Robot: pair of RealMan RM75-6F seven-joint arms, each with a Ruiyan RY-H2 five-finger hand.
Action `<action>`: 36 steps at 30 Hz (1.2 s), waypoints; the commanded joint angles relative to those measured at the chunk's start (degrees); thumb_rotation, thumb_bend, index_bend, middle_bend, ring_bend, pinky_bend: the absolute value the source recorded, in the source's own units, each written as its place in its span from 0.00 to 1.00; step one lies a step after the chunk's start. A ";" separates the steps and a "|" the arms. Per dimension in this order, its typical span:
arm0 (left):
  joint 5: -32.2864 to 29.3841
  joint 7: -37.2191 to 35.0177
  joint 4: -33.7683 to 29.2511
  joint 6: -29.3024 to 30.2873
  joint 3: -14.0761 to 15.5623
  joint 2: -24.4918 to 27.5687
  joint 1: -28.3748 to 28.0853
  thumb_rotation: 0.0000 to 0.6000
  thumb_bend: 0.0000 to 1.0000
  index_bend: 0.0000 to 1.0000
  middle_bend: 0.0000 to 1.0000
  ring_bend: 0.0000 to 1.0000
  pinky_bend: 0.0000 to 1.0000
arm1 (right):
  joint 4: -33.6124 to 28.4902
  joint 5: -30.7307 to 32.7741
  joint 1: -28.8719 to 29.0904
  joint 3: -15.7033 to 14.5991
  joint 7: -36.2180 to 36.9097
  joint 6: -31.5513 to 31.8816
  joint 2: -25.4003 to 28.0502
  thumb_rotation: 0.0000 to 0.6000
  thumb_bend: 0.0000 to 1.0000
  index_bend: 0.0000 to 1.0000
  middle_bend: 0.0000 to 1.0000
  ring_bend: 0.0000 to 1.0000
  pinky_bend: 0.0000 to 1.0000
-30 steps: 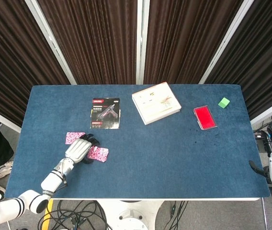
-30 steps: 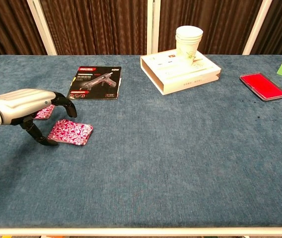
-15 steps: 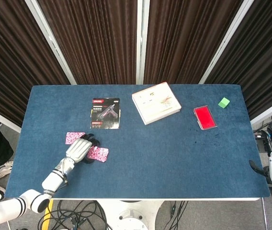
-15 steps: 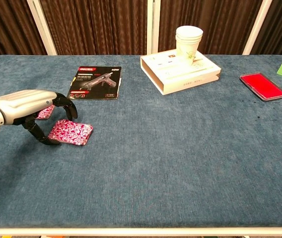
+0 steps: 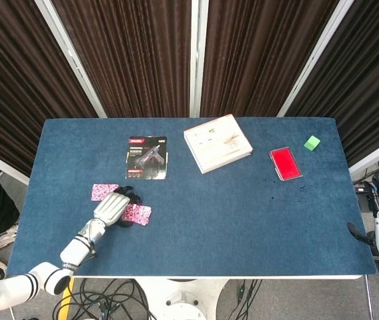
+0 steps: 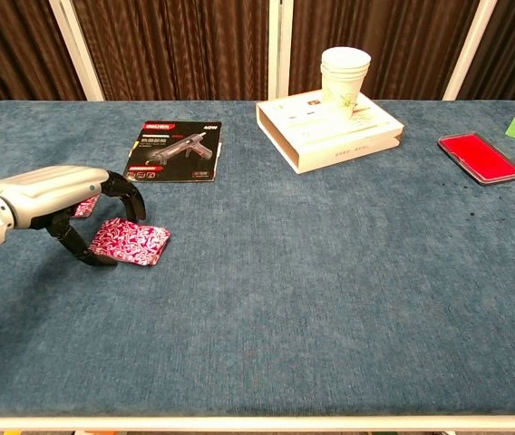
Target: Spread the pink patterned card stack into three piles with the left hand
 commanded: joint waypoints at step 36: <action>0.40 -2.47 0.26 1.42 -0.03 0.24 0.45 1.00 0.23 0.41 0.42 0.13 0.18 | 0.03 -0.03 -0.12 0.08 0.55 0.37 0.08 1.00 0.13 0.02 0.00 0.00 0.00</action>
